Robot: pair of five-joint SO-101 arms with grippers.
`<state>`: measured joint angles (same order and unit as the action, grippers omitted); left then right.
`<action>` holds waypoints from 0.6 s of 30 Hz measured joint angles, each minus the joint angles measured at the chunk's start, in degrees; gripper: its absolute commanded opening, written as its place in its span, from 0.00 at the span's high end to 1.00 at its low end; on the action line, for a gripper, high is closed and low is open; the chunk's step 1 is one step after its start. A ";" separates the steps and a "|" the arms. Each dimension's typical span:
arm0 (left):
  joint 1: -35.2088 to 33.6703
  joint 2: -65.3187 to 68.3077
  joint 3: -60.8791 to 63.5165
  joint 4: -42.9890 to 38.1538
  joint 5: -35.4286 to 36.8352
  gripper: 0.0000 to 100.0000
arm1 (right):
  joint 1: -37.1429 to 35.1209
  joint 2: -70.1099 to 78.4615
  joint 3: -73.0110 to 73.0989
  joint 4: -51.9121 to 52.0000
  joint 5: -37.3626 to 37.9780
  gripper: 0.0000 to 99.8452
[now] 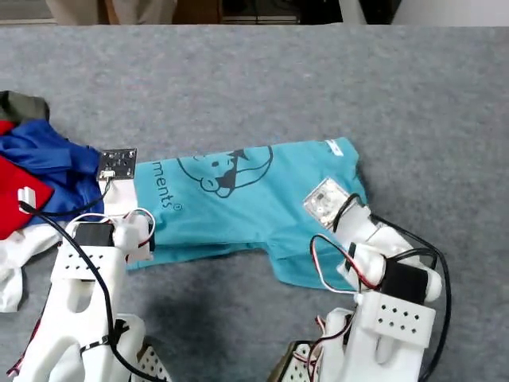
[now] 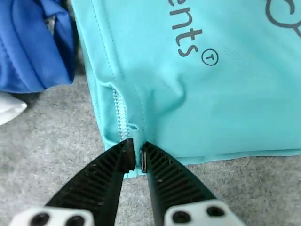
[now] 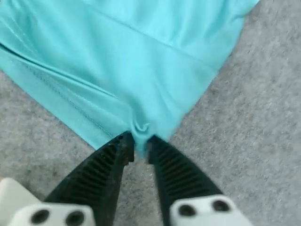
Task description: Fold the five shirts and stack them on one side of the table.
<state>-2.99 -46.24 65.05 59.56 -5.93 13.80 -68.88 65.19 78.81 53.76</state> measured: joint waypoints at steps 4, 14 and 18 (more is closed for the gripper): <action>0.00 0.00 -0.53 4.22 0.00 0.76 | 0.00 0.00 0.00 0.00 3.34 0.80; -6.86 0.00 -15.30 13.89 0.00 0.99 | 0.00 0.00 -8.09 -0.79 2.64 0.99; -6.68 0.00 -20.13 11.87 2.64 0.98 | -0.70 5.80 -12.13 -5.36 -0.09 0.98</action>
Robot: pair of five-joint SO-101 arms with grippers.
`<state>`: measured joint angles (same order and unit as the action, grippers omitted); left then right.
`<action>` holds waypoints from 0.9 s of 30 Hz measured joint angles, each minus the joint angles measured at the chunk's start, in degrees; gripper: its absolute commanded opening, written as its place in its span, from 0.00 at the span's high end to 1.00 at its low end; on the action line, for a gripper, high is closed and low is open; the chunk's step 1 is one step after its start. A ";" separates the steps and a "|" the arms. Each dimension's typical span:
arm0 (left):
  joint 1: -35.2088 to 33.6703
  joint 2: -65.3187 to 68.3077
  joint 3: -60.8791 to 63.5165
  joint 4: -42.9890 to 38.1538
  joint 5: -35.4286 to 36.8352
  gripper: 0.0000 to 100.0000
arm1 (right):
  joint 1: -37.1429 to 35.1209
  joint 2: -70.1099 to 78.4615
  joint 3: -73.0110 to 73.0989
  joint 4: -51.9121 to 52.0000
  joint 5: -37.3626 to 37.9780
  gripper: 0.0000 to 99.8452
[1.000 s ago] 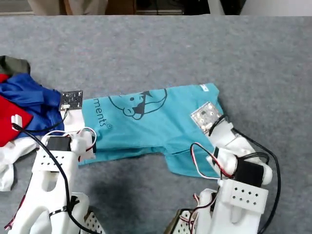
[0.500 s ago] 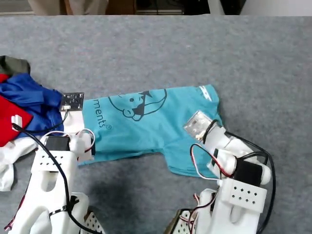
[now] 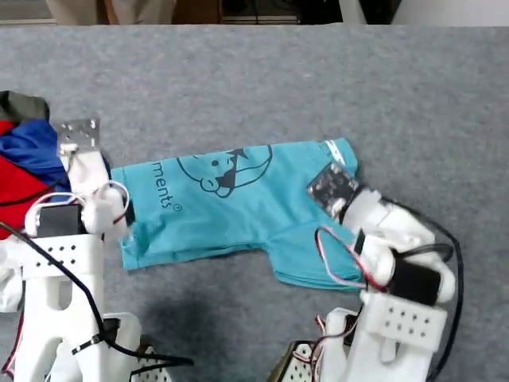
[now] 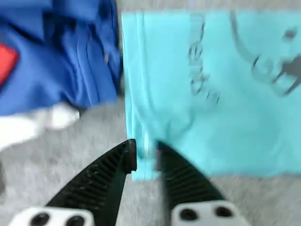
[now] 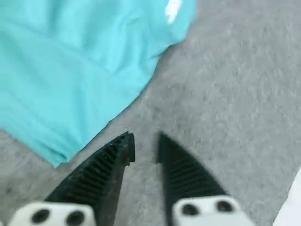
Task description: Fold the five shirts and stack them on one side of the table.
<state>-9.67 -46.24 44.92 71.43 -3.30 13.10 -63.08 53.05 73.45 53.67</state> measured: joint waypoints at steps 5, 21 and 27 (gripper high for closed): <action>2.81 3.25 -0.26 -9.58 8.09 0.98 | -5.27 15.82 -7.38 -6.42 -7.03 0.99; 3.60 47.38 -14.24 -22.77 8.18 0.98 | -12.31 74.46 -39.21 -18.99 -17.76 0.99; 1.49 57.32 -21.19 -22.77 7.38 0.98 | -9.58 88.44 -50.11 -18.99 -17.76 0.99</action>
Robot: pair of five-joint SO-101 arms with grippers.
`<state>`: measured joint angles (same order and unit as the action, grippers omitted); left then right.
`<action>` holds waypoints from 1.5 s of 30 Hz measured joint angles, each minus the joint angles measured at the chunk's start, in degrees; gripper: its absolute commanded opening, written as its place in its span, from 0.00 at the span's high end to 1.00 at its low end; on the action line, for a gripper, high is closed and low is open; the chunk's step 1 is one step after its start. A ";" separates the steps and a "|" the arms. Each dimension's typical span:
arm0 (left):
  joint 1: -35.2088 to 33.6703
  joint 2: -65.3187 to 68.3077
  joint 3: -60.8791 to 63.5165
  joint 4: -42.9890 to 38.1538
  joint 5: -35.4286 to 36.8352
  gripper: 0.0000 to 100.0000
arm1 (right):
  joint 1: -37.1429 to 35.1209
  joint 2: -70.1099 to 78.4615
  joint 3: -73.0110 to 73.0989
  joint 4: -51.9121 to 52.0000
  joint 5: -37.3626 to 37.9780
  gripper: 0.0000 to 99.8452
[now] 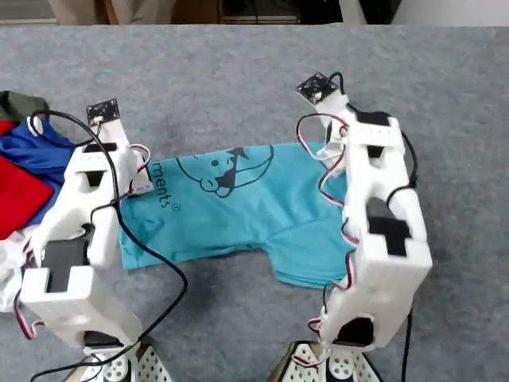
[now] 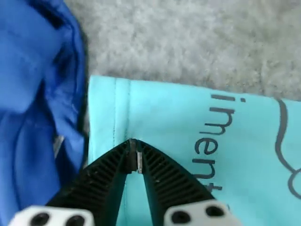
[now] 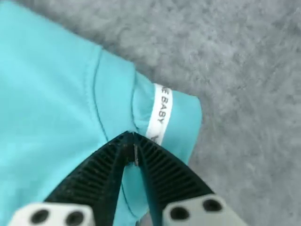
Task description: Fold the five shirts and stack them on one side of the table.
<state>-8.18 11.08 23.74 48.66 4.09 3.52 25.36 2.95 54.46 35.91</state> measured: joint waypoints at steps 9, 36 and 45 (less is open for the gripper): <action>0.00 1.58 -3.25 2.11 -4.48 0.98 | 0.88 2.29 -3.87 0.44 0.00 1.00; -0.70 -29.19 27.96 6.77 -13.63 0.98 | 1.41 -17.67 17.76 -1.85 -2.64 1.00; -1.93 -29.27 26.02 15.91 -16.44 0.98 | 3.96 -6.77 10.55 -0.26 -2.64 1.00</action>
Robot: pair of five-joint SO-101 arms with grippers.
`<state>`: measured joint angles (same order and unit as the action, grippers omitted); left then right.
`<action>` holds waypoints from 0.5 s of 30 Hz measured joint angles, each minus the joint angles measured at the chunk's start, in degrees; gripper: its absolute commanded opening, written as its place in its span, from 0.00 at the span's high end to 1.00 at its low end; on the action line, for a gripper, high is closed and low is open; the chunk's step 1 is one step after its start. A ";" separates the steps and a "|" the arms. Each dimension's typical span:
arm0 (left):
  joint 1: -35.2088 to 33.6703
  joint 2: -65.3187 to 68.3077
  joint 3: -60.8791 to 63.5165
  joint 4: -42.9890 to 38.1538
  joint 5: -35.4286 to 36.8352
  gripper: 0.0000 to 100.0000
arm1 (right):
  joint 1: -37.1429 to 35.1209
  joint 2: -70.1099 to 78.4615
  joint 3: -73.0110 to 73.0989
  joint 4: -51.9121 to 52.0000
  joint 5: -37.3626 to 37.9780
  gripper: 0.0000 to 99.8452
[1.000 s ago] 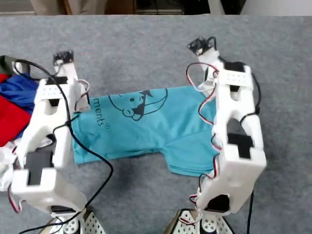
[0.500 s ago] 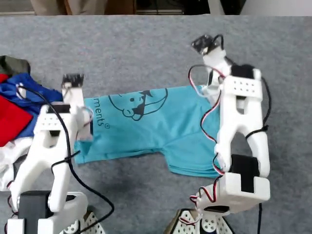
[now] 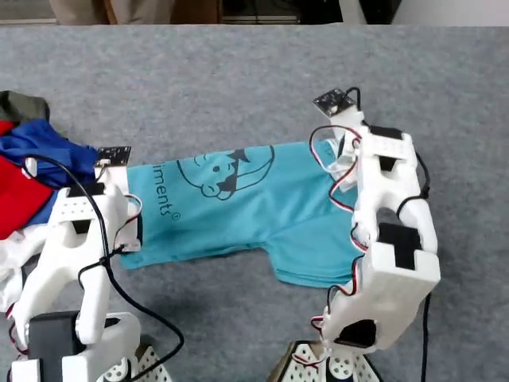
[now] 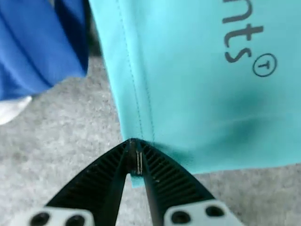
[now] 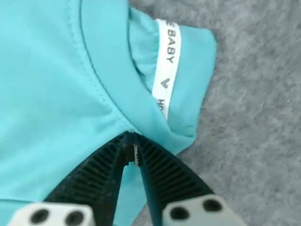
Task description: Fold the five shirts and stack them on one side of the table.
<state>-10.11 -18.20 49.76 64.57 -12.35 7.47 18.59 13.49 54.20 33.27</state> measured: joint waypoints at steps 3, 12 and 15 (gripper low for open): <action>0.00 0.00 -3.78 4.04 0.00 0.98 | 0.00 -0.18 -1.32 2.64 0.00 1.00; 0.00 -3.34 -20.40 17.76 0.00 0.98 | 0.09 -18.29 -1.32 13.80 3.52 0.99; 0.00 -8.70 -19.87 18.29 0.00 0.98 | 0.09 -25.85 1.85 16.53 8.79 0.99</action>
<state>-10.11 -26.90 29.89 82.86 -12.35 7.56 -7.25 15.34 70.73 42.07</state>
